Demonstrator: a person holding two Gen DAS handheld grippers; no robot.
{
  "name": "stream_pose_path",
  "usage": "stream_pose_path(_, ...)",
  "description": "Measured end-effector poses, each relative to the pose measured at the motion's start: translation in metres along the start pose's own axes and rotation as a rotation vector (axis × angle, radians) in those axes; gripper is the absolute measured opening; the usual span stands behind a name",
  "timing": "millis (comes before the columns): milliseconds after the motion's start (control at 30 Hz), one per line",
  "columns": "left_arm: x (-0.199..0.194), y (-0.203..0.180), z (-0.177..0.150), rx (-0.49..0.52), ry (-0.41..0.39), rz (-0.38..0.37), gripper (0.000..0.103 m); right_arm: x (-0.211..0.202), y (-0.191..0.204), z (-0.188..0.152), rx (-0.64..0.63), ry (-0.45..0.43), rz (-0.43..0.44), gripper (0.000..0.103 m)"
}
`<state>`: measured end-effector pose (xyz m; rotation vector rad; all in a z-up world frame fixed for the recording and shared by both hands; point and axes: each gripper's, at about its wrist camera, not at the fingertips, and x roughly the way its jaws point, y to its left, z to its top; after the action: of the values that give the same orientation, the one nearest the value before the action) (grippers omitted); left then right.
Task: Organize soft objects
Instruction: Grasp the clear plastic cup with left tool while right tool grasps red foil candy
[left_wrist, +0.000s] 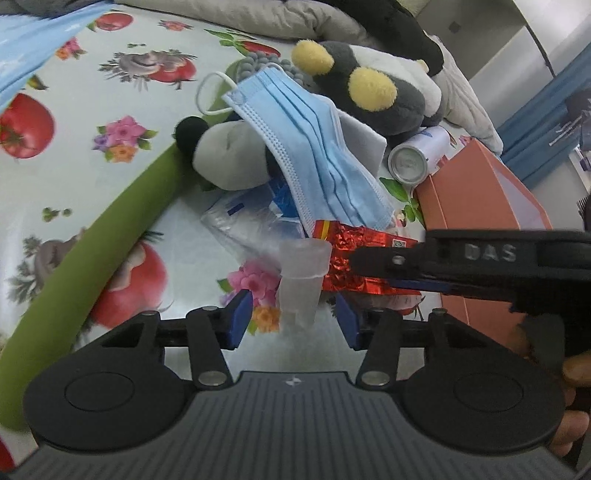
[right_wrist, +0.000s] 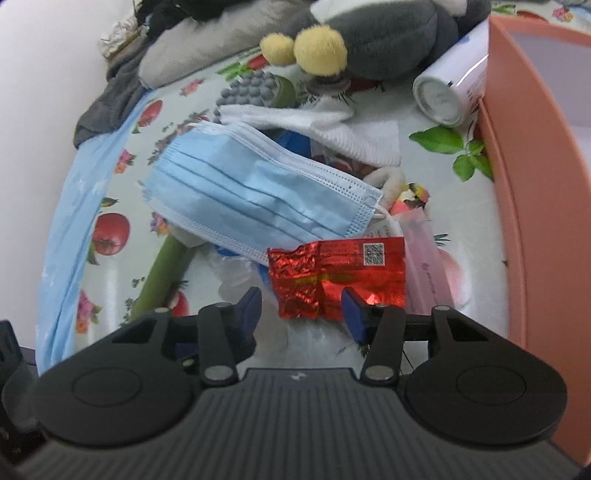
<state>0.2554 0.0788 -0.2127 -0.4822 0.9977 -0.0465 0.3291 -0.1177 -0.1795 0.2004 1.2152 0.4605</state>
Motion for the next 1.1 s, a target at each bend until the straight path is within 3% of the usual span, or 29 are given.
stream_pose_path(200,0.017,0.000,0.002,-0.009,0.015,-0.025,0.037,0.016,0.004,0.010,-0.014,0.011,0.000,0.047)
stream_pose_path(300,0.021,0.001,0.003,-0.031,0.015,-0.020,0.023,0.023,0.010,0.013,-0.067,0.032,-0.051,0.033)
stream_pose_path(367,0.020,0.003,0.003,-0.051,0.013,-0.026,0.018,0.026,0.009,0.013,-0.062,0.041,-0.047,0.032)
stream_pose_path(700,-0.001,0.005,-0.005,-0.087,0.018,-0.005,0.014,0.006,0.015,0.008,-0.081,0.021,-0.048,0.030)
stream_pose_path(1067,-0.057,0.005,-0.036,-0.098,0.009,0.012,0.013,-0.047,0.025,-0.041,-0.081,-0.003,-0.057,0.029)
stream_pose_path(1100,-0.062,0.004,-0.041,-0.093,0.012,0.013,0.013,-0.051,0.027,-0.047,-0.084,-0.003,-0.058,0.012)
